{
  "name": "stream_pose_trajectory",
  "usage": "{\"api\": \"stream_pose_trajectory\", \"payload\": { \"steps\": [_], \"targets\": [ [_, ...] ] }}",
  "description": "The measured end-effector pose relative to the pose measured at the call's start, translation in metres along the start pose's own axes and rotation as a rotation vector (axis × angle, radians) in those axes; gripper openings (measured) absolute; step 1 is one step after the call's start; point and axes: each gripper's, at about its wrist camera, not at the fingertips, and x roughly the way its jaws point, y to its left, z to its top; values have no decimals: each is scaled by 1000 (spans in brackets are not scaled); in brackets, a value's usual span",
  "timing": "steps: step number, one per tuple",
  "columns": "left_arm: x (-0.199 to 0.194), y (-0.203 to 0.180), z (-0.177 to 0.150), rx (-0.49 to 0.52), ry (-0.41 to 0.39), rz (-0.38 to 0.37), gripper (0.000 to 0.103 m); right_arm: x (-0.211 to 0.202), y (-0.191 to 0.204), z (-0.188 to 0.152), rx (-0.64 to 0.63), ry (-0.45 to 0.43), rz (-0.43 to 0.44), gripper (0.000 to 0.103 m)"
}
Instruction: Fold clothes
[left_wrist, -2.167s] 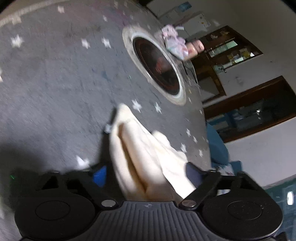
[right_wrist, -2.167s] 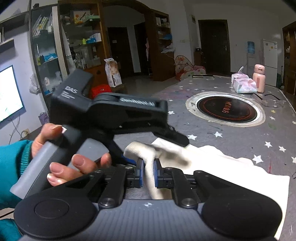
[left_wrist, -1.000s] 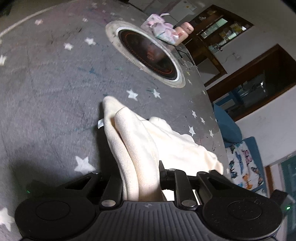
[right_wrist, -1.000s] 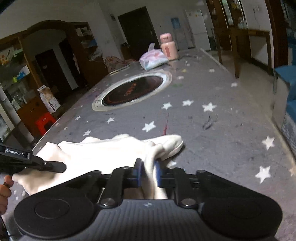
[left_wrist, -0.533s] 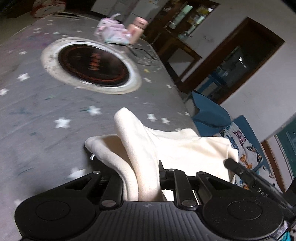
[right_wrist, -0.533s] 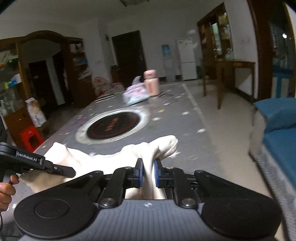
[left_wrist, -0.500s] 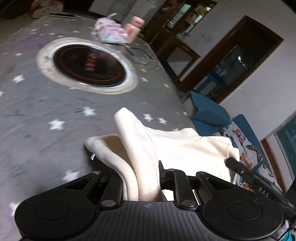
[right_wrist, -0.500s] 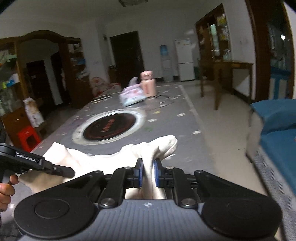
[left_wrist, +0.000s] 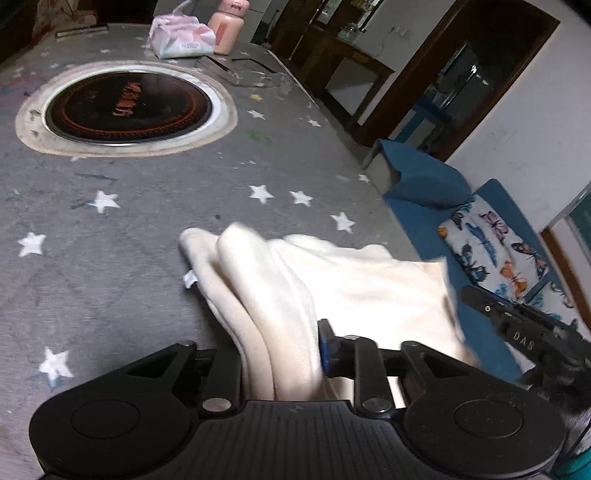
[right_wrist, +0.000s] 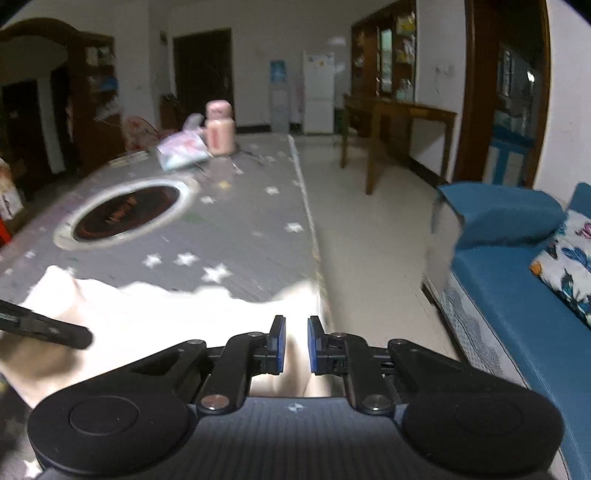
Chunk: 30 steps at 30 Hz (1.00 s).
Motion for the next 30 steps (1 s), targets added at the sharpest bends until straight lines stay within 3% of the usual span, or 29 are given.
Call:
{"api": "stream_pose_trajectory", "payload": {
  "steps": [4,12,20,24,28,30],
  "targets": [
    [-9,10,5,8,-24,35,48,0,-4,0,7,5,16,12],
    [-20,27,17,15,-78,112,46,18,6,8,14,42,106,14],
    [-2,34,27,40,-59,162,46,48,10,4,11,93,101,15],
    [-14,28,27,58,-82,144,47,33,13,8,-3,67,108,25],
    [-33,11,15,117,-104,113,46,4,19,1,-36,44,126,25],
    [-43,2,4,147,-123,83,38,-14,25,-8,-66,30,132,25]
  ]
}}
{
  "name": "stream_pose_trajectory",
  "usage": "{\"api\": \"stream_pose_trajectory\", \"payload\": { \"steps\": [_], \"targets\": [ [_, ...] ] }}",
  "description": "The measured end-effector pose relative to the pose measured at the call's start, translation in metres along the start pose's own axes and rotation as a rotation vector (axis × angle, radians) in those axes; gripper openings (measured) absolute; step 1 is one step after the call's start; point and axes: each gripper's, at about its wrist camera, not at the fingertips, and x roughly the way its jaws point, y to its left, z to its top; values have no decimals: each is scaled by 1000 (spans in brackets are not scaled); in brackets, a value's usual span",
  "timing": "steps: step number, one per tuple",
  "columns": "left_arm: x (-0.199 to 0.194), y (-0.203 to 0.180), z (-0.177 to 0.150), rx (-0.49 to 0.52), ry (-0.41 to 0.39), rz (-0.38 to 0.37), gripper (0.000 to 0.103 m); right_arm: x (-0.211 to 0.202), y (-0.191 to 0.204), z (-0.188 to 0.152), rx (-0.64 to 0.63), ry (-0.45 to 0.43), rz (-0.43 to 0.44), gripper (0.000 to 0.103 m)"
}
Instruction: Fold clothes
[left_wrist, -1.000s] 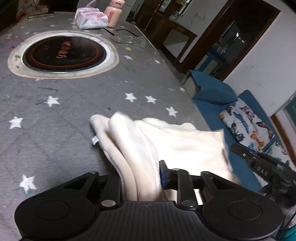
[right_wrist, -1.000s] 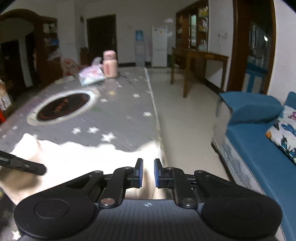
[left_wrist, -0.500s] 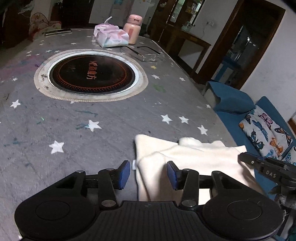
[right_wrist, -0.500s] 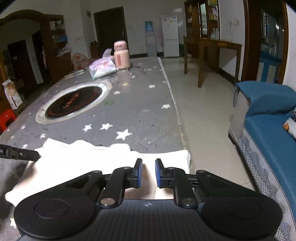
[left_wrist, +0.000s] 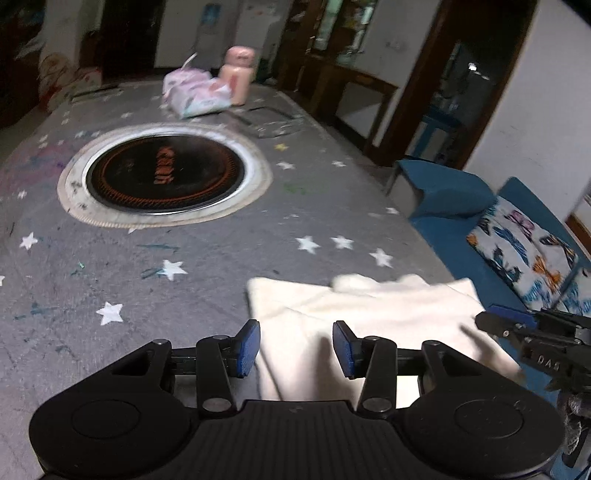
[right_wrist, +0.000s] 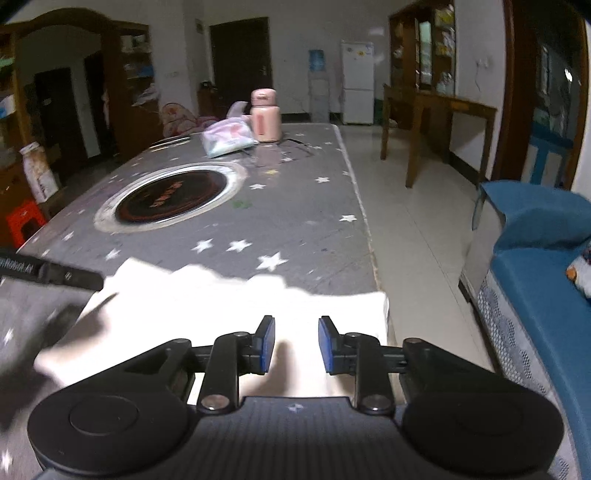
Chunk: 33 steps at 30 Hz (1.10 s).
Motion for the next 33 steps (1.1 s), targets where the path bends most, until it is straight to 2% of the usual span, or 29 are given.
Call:
{"api": "stream_pose_trajectory", "payload": {
  "steps": [4,6,10,20,21,23,24,25,28,31,33],
  "targets": [
    [-13,-16,-20,44,5,-92,31,-28,13,-19,-12,-18,36,24],
    [-10,-23,-30,72,29,-113,29,-35,18,-30,-23,-11,36,24],
    [0,-25,-44,88,51,-103,22,-35,13,-46,-8,15,5,23],
    [-4,-17,-42,56,45,-86,22,-42,4,-48,45,-21,9,22],
    [-5,-17,-43,53,46,-85,23,-38,4,-49,46,-11,7,22],
    [-10,-17,-43,48,45,-84,31,-32,5,-53,48,5,-1,23],
    [-13,-17,-43,48,39,-76,43,-33,5,-53,49,0,-2,25],
    [-16,-17,-43,48,32,-66,46,-37,7,-52,54,-10,-4,26],
    [-22,-15,-43,43,29,-50,50,-45,13,-49,69,-32,-11,45],
    [-27,-15,-46,44,27,-26,57,-49,24,-52,62,-39,-7,50],
    [-31,-15,-50,48,30,-14,61,-51,32,-53,59,-43,-1,58]
  ]
}}
